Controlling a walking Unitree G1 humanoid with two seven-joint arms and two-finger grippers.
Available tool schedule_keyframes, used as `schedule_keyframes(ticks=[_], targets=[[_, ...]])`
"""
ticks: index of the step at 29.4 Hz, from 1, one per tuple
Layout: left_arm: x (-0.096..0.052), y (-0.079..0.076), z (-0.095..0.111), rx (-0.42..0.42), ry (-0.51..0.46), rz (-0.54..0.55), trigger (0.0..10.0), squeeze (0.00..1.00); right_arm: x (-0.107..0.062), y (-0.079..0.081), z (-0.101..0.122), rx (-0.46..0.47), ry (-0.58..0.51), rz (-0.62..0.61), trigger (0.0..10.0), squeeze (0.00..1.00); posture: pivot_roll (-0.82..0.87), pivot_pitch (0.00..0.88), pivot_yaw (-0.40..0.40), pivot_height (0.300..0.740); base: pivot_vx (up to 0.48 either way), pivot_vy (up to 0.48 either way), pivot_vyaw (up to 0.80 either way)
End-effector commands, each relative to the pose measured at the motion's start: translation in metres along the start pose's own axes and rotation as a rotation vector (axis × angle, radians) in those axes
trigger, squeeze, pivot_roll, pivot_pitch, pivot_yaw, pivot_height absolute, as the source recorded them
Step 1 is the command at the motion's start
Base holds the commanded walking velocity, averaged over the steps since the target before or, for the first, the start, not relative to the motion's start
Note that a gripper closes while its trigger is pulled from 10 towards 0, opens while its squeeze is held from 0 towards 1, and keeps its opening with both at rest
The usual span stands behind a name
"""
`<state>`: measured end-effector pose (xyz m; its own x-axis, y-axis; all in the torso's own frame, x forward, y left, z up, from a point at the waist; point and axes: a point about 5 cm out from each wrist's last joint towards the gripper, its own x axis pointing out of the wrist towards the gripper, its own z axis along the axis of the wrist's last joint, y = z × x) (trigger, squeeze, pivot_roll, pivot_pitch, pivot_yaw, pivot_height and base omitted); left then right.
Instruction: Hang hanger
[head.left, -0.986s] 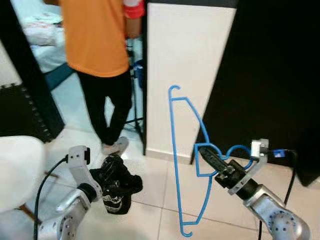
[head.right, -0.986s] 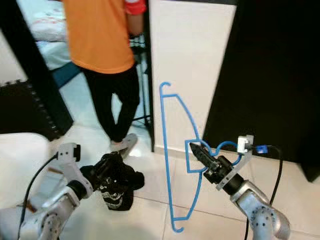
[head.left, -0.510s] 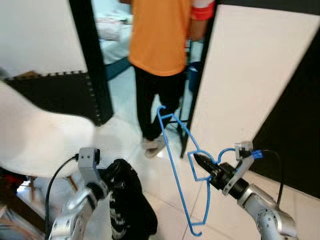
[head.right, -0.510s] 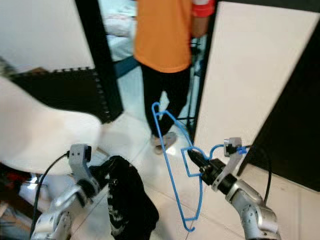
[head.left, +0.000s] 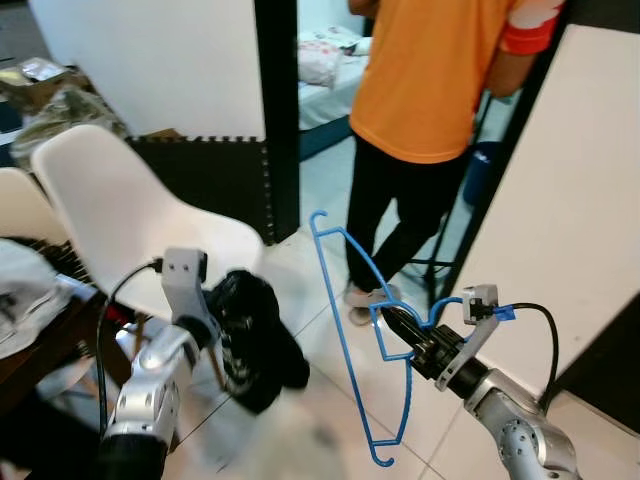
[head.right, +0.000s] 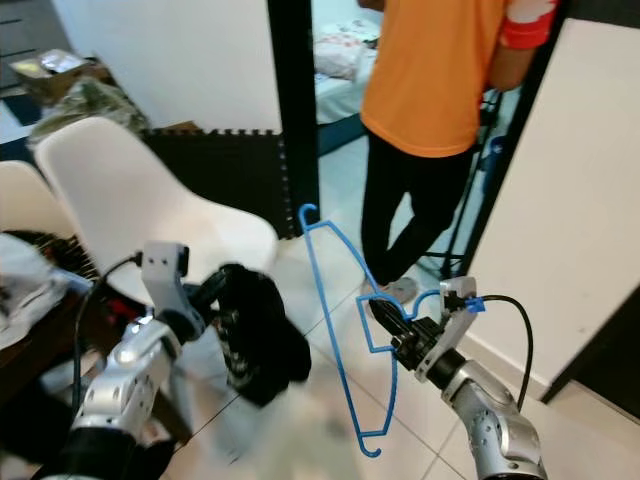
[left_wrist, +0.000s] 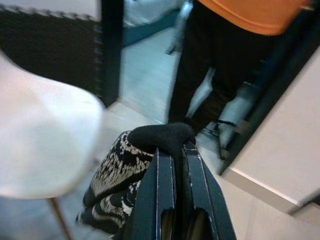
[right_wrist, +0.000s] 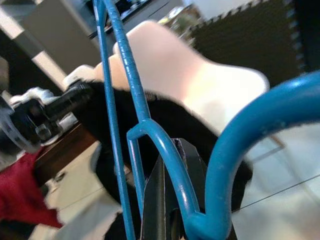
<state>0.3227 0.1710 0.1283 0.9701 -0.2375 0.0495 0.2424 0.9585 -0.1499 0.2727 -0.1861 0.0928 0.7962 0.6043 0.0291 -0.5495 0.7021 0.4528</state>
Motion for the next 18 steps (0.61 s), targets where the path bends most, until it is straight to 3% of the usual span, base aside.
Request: schedule_keyframes(ticks=[1,3,5,7,8,10,12,14,15,18], targets=[[0.006,0.006,0.026,0.049,-0.096,0.031,10.0,0.00,-0.003,-0.002,0.001,-0.004,-0.020,-0.013,10.0,0.00,0.11,0.000,0.016,0.740,0.000,0.000,0.79],[0.006,0.006,0.026,0.049,-0.096,0.031,10.0,0.00,-0.003,-0.002,0.001,-0.004,-0.020,-0.013,10.0,0.00,0.11,0.000,0.016,0.740,0.000,0.000,0.79],[0.010,0.019,0.064,0.101,-0.213,0.105,10.0,0.00,-0.005,-0.003,0.002,-0.008,-0.026,-0.018,10.0,0.00,0.11,0.000,0.016,0.740,0.000,0.000,0.79],[0.010,0.019,0.064,0.101,-0.213,0.105,10.0,0.00,-0.005,-0.003,0.002,-0.008,-0.026,-0.018,10.0,0.00,0.11,0.000,0.016,0.740,0.000,0.000,0.79],[0.011,0.026,0.086,0.142,-0.278,0.150,10.0,0.00,-0.005,-0.003,0.002,-0.010,-0.030,-0.017,10.0,0.00,0.11,0.000,0.016,0.740,0.307,0.000,0.79],[0.011,0.026,0.086,0.142,-0.278,0.150,10.0,0.00,-0.005,-0.003,0.002,-0.010,-0.030,-0.017,10.0,0.00,0.11,0.000,0.016,0.740,0.307,0.000,0.79],[0.007,0.042,0.138,0.208,-0.425,0.245,10.0,0.00,-0.005,-0.002,0.003,-0.013,-0.035,-0.012,10.0,0.00,0.11,0.000,0.015,0.740,0.480,0.000,0.79],[0.007,0.042,0.138,0.208,-0.425,0.245,10.0,0.00,-0.005,-0.002,0.003,-0.013,-0.035,-0.012,10.0,0.00,0.11,0.000,0.015,0.740,0.480,0.000,0.79],[0.004,0.048,0.155,0.233,-0.471,0.281,10.0,0.00,-0.005,-0.002,0.003,-0.014,-0.036,-0.010,10.0,0.00,0.11,0.000,0.015,0.740,0.480,0.000,0.79],[0.004,0.048,0.155,0.233,-0.471,0.281,10.0,0.00,-0.005,-0.002,0.003,-0.014,-0.036,-0.010,10.0,0.00,0.11,0.000,0.015,0.740,0.480,0.000,0.79]])
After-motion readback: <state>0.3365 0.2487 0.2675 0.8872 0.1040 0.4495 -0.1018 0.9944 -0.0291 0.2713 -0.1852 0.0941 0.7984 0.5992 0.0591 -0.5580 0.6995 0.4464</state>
